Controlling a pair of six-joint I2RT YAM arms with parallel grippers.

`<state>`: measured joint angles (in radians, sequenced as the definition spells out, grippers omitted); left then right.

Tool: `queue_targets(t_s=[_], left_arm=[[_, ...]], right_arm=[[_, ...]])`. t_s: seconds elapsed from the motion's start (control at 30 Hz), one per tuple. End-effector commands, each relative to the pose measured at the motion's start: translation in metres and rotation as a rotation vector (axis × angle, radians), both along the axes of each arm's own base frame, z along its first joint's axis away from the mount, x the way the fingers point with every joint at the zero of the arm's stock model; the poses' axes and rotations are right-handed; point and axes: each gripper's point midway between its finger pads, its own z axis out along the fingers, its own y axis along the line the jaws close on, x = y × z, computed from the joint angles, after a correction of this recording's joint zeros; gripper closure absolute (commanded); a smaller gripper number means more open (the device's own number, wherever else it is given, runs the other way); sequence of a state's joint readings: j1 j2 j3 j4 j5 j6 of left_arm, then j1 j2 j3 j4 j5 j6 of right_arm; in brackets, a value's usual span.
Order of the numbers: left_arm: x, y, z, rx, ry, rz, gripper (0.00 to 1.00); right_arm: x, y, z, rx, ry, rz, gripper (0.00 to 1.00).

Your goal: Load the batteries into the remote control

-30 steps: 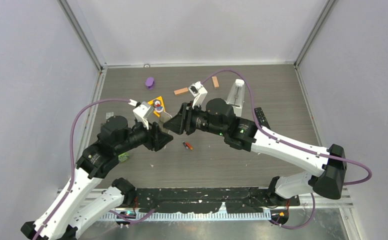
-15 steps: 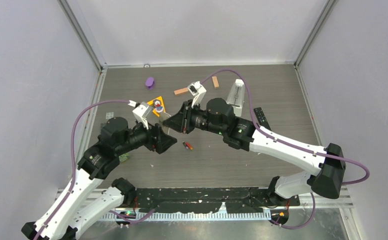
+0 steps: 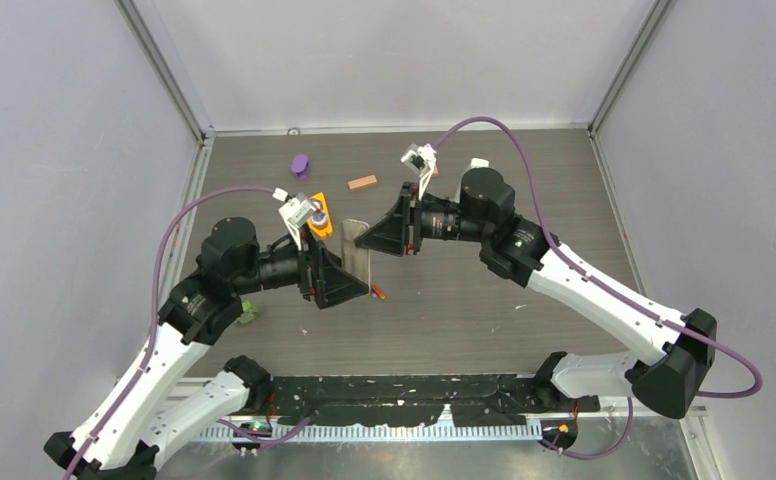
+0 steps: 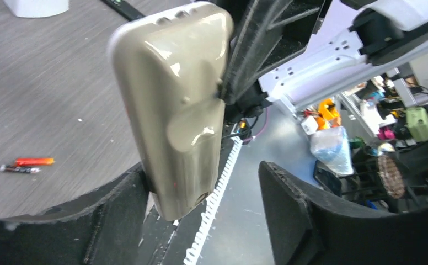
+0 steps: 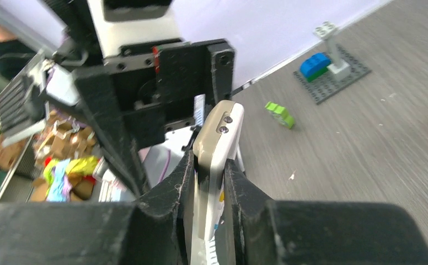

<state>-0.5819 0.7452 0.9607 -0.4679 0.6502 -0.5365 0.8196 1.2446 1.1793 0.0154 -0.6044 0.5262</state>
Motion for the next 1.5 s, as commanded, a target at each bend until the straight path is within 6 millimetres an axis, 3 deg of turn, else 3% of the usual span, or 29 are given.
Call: queue_targets(t_s=[0.0,0.07,0.2,0.43,0.5,0.53,0.6,0.67,0.73,0.83,0.87,1.0,1.13,1.27,1.47], left_arm=[[-0.024,-0.009,0.04,-0.16,0.01,-0.153,0.36],[-0.027,-0.013,0.043,-0.191,0.05,-0.18,0.47],[-0.028,-0.018,0.044,-0.238,0.092,-0.215,0.55],[-0.028,-0.022,0.04,-0.261,0.121,-0.249,1.0],[-0.028,-0.022,0.038,-0.259,0.117,-0.245,1.0],[-0.026,-0.022,0.038,-0.259,0.113,-0.235,1.0],[-0.023,-0.02,0.038,-0.259,0.104,-0.207,1.0],[-0.019,-0.018,0.041,-0.266,0.083,-0.158,1.0],[-0.009,-0.013,0.043,-0.268,0.062,-0.074,1.0],[0.008,-0.003,0.045,-0.264,0.042,0.077,1.0],[0.013,0.001,0.047,-0.269,0.037,0.122,1.0],[0.03,0.013,0.05,-0.327,0.086,0.279,1.0],[0.031,0.014,0.057,-0.413,0.153,0.303,1.0],[0.035,0.016,0.058,-0.467,0.193,0.333,1.0],[0.038,0.017,0.055,-0.551,0.248,0.346,1.0]], right_arm=[[-0.036,-0.007,0.02,0.052,-0.058,0.224,0.95],[-0.042,-0.006,0.021,0.067,-0.031,0.263,0.95],[-0.046,-0.004,0.026,0.108,-0.006,0.292,0.94],[-0.044,0.002,0.035,0.165,0.034,0.298,0.91],[-0.04,0.001,0.039,0.178,0.036,0.263,0.7],[-0.04,-0.001,0.041,0.185,0.032,0.247,0.52],[-0.034,-0.004,0.044,0.192,0.032,0.178,0.3],[-0.024,-0.008,0.042,0.191,0.032,0.086,0.18],[-0.017,-0.014,0.037,0.199,0.031,-0.009,0.14],[-0.013,-0.018,0.021,0.21,0.033,-0.12,0.12],[-0.016,-0.02,0.024,0.23,0.028,-0.149,0.11],[-0.023,-0.016,0.01,0.26,0.081,-0.171,0.11],[-0.026,-0.009,-0.003,0.287,0.137,-0.177,0.12],[-0.029,-0.004,-0.002,0.326,0.172,-0.178,0.14],[-0.026,-0.003,0.015,0.451,0.201,-0.19,0.37]])
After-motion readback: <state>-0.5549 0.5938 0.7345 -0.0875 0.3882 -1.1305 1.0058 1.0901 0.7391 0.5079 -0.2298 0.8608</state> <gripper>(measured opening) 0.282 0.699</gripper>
